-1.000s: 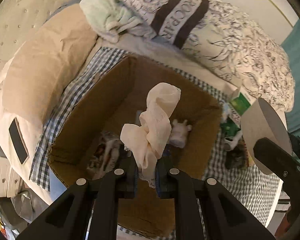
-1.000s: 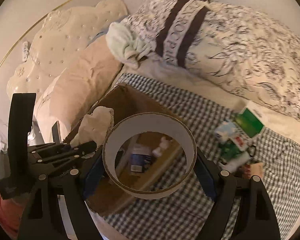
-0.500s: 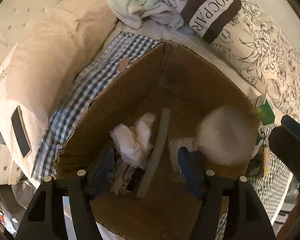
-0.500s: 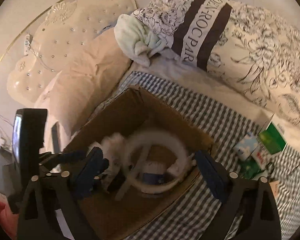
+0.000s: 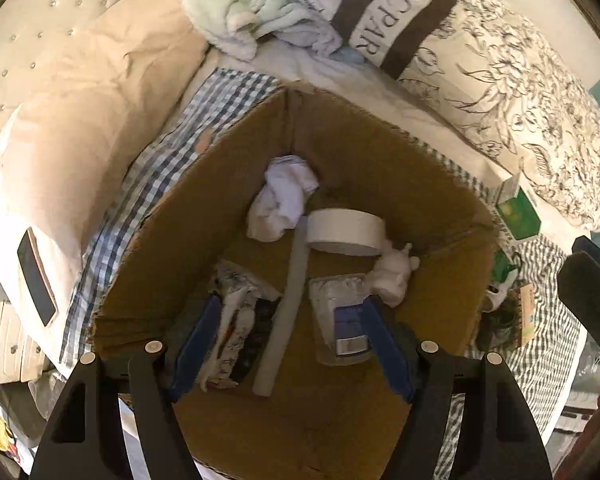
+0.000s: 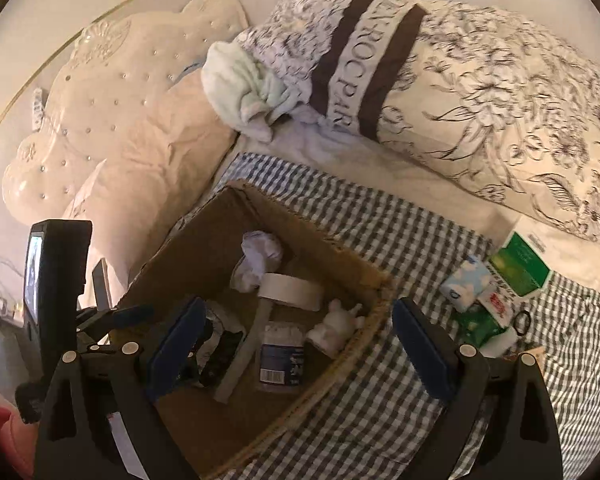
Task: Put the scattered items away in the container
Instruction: 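Move both tools back toward the remaining pile of items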
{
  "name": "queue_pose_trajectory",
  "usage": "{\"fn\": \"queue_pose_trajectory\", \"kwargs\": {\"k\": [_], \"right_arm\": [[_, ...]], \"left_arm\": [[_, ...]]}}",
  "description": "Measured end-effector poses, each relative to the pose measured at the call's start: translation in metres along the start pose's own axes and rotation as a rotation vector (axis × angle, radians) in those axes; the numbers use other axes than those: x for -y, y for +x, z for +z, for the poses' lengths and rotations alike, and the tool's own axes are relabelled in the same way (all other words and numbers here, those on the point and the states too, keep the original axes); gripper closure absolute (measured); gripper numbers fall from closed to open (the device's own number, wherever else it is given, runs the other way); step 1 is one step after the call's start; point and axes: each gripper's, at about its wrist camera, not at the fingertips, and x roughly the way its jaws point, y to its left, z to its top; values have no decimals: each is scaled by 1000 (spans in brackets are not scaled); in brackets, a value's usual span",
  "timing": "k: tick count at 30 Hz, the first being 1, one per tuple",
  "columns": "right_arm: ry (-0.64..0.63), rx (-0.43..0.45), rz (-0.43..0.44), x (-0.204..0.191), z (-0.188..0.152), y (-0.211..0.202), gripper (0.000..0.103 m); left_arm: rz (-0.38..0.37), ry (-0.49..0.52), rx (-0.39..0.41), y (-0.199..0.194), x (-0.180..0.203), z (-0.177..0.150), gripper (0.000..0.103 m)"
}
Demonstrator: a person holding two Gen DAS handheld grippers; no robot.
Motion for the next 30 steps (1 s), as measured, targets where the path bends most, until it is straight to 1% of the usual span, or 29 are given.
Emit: {"fn": "queue_pose_trajectory", "kwargs": {"k": [2,4,7,13,16,23,30], "right_arm": [[18,13,-13,9,-3,-10,8],[42,21,-30,21,-8,-22,8],[75,36,-54,38,-17,-39,8],[149,56,-119,81,-46,-77,8],[187,55,-151,107,-65,-93,8],[272,37,-215,167,-111,-125,8],[307,1,-238,213,-148,-136,8]], "left_arm": [[-8,26,11,-6,15,-1,26],[-12,46,18,-10,27,-2,23],[-25,80,28,-16,48,-6,22],[-51,155,35,-26,101,-25,21],[-59,185,30,-27,125,-37,19],[-67,234,-7,-21,182,-68,19],[-74,252,-41,0,230,-90,19]]}}
